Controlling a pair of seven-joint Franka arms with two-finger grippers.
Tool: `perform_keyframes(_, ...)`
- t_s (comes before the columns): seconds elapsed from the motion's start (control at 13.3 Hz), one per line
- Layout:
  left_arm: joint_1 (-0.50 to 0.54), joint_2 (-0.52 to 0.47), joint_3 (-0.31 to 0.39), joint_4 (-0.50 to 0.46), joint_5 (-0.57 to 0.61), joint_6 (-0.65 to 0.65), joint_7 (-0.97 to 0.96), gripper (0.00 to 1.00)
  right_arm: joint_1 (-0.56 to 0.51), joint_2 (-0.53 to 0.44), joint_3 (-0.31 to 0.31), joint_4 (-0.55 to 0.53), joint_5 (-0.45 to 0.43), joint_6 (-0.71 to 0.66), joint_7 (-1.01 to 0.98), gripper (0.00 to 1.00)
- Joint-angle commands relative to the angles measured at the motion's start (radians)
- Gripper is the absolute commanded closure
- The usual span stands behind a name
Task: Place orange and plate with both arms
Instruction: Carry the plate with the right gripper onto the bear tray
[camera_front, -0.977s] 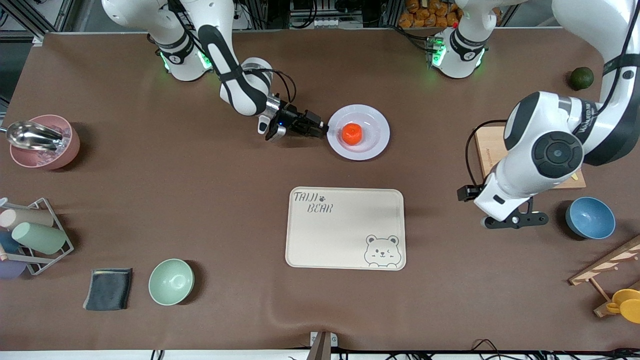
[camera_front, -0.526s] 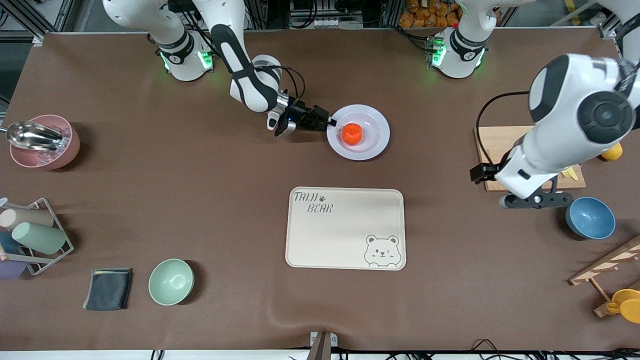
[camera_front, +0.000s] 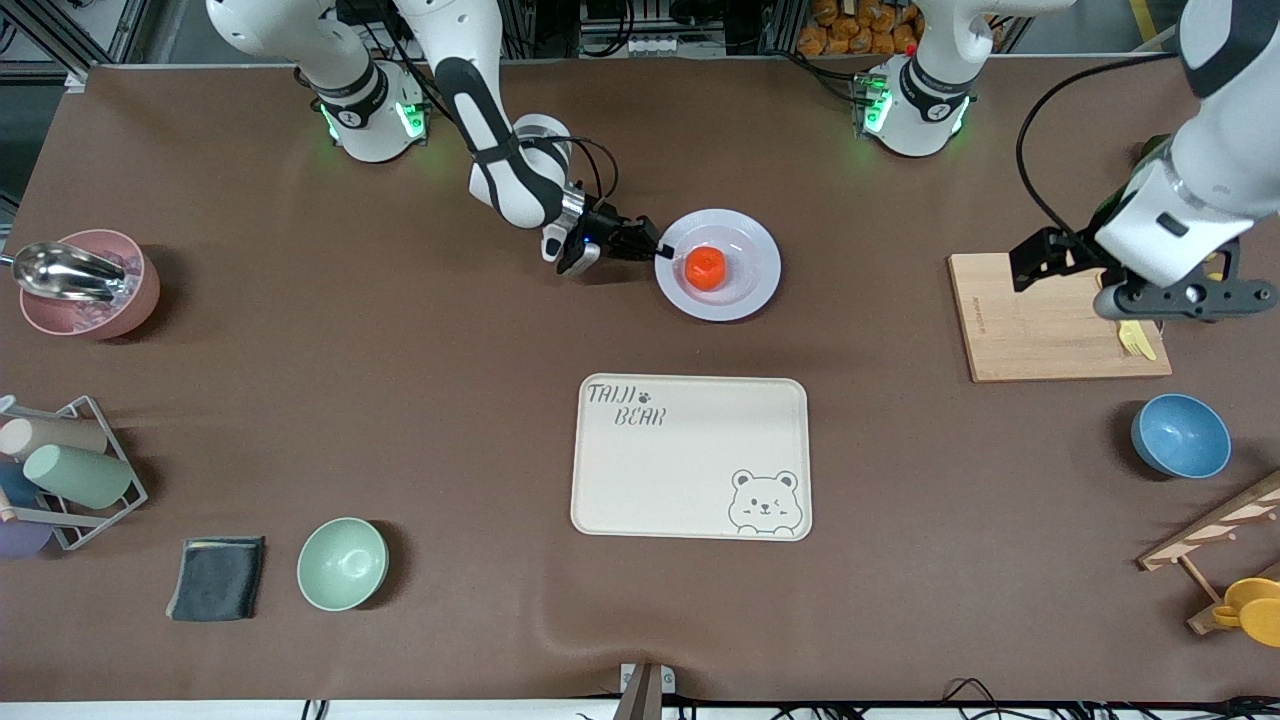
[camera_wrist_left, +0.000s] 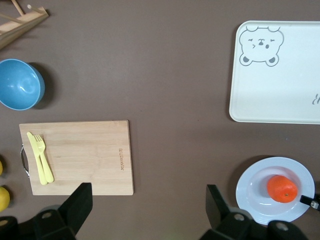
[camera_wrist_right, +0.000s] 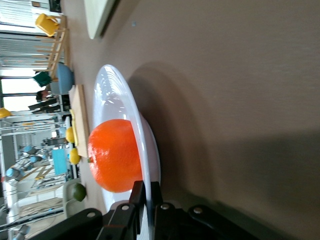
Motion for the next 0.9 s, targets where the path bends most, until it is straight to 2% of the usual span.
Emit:
perform_keyframes(0.0, -0.018, -0.045, 0.028, -0.022, -0.021, -0.037, 0.064, 0.0, 0.024, 0.013, -0.009, 0.016, 0.182, 0.025, -0.074, 1.0)
perform_keyframes(0.23, -0.025, -0.056, 0.043, -0.018, -0.028, -0.059, 0.085, 0.0, 0.016, -0.006, -0.007, 0.017, 0.223, 0.024, -0.059, 1.0)
perform_keyframes(0.38, -0.044, -0.058, 0.08, -0.015, -0.07, -0.059, 0.078, 0.0, 0.015, -0.032, -0.009, 0.021, 0.271, 0.024, -0.035, 1.0)
perform_keyframes(0.53, -0.076, -0.062, 0.103, -0.015, -0.07, -0.065, 0.068, 0.0, -0.007, -0.068, -0.01, 0.021, 0.274, 0.027, 0.045, 1.0)
perform_keyframes(0.83, -0.062, -0.062, 0.097, 0.016, -0.059, -0.073, 0.065, 0.0, -0.057, -0.115, -0.012, 0.025, 0.274, 0.027, 0.111, 1.0)
